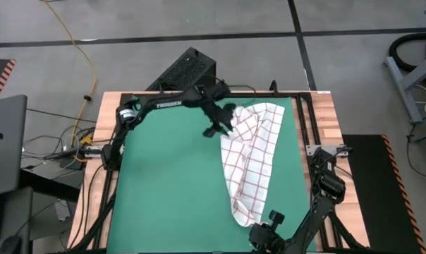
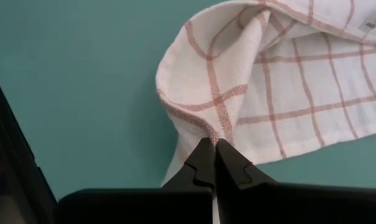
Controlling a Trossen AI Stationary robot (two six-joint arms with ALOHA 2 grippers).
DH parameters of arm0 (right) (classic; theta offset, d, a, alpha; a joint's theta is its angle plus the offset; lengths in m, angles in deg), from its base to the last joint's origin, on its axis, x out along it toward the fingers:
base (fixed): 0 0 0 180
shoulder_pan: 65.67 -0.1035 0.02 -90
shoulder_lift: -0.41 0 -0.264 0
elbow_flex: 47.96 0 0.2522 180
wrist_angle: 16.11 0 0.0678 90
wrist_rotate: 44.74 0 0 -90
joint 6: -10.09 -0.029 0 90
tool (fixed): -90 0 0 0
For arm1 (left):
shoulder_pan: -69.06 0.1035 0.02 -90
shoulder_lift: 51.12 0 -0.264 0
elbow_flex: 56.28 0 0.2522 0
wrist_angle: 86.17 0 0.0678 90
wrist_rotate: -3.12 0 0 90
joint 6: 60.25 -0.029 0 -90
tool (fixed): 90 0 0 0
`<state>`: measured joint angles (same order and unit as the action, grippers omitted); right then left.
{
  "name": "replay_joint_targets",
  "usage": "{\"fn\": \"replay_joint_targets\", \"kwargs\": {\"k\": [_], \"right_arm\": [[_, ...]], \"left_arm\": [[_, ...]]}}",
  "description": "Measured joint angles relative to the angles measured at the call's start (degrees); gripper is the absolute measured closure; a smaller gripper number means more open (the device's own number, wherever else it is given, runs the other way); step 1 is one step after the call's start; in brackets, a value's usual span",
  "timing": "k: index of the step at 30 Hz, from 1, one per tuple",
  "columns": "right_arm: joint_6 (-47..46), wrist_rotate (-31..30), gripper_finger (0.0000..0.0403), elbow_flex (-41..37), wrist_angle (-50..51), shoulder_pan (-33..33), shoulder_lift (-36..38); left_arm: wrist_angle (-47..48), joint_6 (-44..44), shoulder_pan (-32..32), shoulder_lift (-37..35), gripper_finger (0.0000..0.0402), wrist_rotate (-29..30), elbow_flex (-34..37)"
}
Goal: Roll towel into tight, uniform cylinder
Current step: Fold the white towel
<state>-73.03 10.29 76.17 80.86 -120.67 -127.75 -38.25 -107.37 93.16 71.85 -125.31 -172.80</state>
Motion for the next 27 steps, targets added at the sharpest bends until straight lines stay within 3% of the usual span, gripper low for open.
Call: {"fn": "replay_joint_targets", "kwargs": {"k": [8,14,19,27], "right_arm": [[0.0,0.6,0.0391,0.0,0.3,-0.5,0.0],[-0.5,0.6,0.0391,0.0,0.7,-0.9,0.0],[-0.5,0.6,0.0390,0.0,0.5,-0.8,0.0],[-0.5,0.6,0.0390,0.0,-0.4,-0.7,-0.1]], "left_arm": [[-2.2,1.5,-1.9,6.1,0.0283,5.7,-0.2],[-1.9,4.0,-1.6,6.6,0.0283,4.2,-0.2],[-2.7,5.0,-1.6,7.1,0.0283,7.9,-0.3],[-3.7,7.4,-2.4,9.3,0.0283,8.0,-1.7]]}}
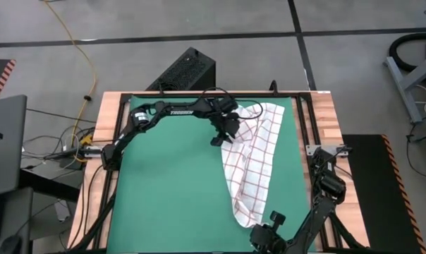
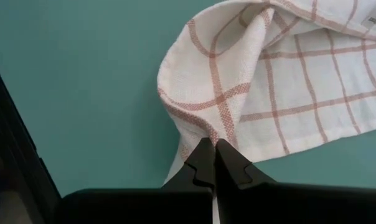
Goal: Roll towel into tight, uniform cylinder
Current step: Fold the white towel
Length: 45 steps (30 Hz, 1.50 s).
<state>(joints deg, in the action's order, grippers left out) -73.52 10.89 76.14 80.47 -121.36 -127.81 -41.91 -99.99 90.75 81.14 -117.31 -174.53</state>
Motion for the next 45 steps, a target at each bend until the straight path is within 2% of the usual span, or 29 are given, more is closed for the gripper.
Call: {"fn": "replay_joint_targets", "kwargs": {"k": [6,9,13,17,24,29,33,38,42,45], "right_arm": [[0.1,0.0,0.0390,0.0,0.2,0.0,0.0],[0.9,0.0,0.0390,0.0,0.0,0.0,0.0],[0.9,0.0,0.0390,0.0,-0.3,0.0,0.0],[1.2,0.0,0.0390,0.0,-0.4,0.0,0.0],[1.5,-0.1,0.0390,0.0,-1.4,0.0,-0.1],[1.7,-0.2,0.0390,0.0,-0.7,0.0,-0.1],[1.8,-1.4,0.0390,0.0,-0.3,0.0,-0.1],[2.6,-7.1,0.0390,0.0,4.1,0.3,-0.1],[-0.1,-11.4,0.0390,-2.2,7.0,1.1,0.1],[-1.6,-13.1,0.0390,-4.3,7.1,2.7,0.4]], "left_arm": [[3.2,1.3,-0.2,0.2,0.0283,-2.3,-0.8],[2.3,1.2,-0.4,0.1,0.0283,-0.5,-1.0],[2.1,1.2,-0.8,0.2,0.0288,-2.3,-1.0],[1.7,1.0,-1.5,0.6,0.0312,1.1,-1.0],[5.3,0.8,-2.0,4.5,0.0342,1.8,-3.3],[6.6,0.7,-2.6,3.9,0.0392,2.5,-3.6],[9.8,4.3,-3.0,0.0,0.0400,3.2,-3.6],[20.4,4.4,-4.2,-7.6,0.0401,7.4,-3.6],[27.6,5.0,-5.3,-16.8,0.0401,9.2,-2.7],[28.7,6.7,-6.8,-25.2,0.0401,8.8,0.3]]}}
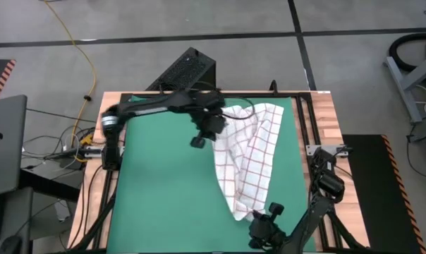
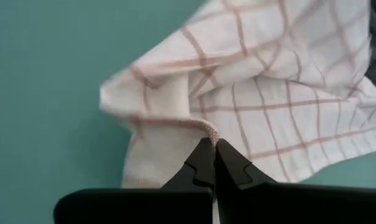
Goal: Roll towel into tight, uniform cylinder
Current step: Fold the white towel
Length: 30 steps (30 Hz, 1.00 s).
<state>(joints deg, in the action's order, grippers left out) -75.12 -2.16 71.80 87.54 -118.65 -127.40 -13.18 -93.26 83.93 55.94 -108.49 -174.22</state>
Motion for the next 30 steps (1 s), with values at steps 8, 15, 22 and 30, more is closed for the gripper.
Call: {"fn": "replay_joint_targets", "kwargs": {"k": [8,15,22,30], "right_arm": [[-2.6,-9.4,0.0390,-5.9,0.0,2.5,0.7],[0.0,-11.3,0.0394,-9.3,-0.8,2.9,7.6],[1.6,-9.0,0.0395,-13.9,-9.0,-0.5,14.6],[3.8,-7.1,0.0396,-23.9,-32.6,-3.6,14.0]], "left_arm": [[-9.0,9.4,-7.0,-24.5,0.0401,8.9,29.1],[-32.1,31.9,-13.4,-48.7,0.0401,17.4,66.9],[-53.8,59.1,-29.5,-66.7,0.0401,28.4,91.9],[-67.9,69.1,-44.0,-69.6,0.0397,36.5,99.6]]}}
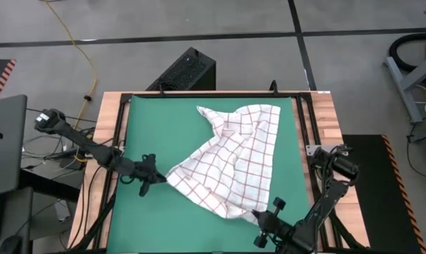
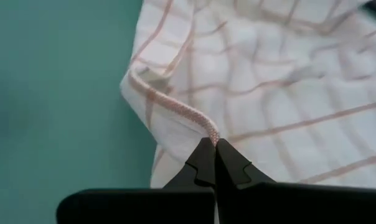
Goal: Roll towel into tight, uniform cylinder
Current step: Fold the white towel
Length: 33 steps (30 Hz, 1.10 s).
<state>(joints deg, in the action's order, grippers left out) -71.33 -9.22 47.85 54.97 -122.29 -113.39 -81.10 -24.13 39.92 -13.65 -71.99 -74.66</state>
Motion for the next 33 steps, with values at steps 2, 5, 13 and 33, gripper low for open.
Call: {"fn": "replay_joint_targets", "kwargs": {"k": [2,5,13,33], "right_arm": [[2.9,1.4,0.0396,-1.8,-6.4,0.0,-0.9],[5.8,3.1,0.0396,-3.9,-13.7,0.5,-2.2],[6.5,6.6,0.0396,-4.5,-18.0,1.3,-4.9],[6.9,6.8,0.0395,-4.5,-20.3,1.5,-5.5]], "left_arm": [[0.2,-0.8,-1.6,0.1,0.0391,0.5,-1.1],[0.1,-3.2,-2.8,0.3,0.0374,0.3,-3.4],[1.8,-6.1,-3.1,0.4,0.0316,-3.5,-11.4],[21.0,-45.8,24.4,38.8,0.0309,-25.7,-32.7]]}}
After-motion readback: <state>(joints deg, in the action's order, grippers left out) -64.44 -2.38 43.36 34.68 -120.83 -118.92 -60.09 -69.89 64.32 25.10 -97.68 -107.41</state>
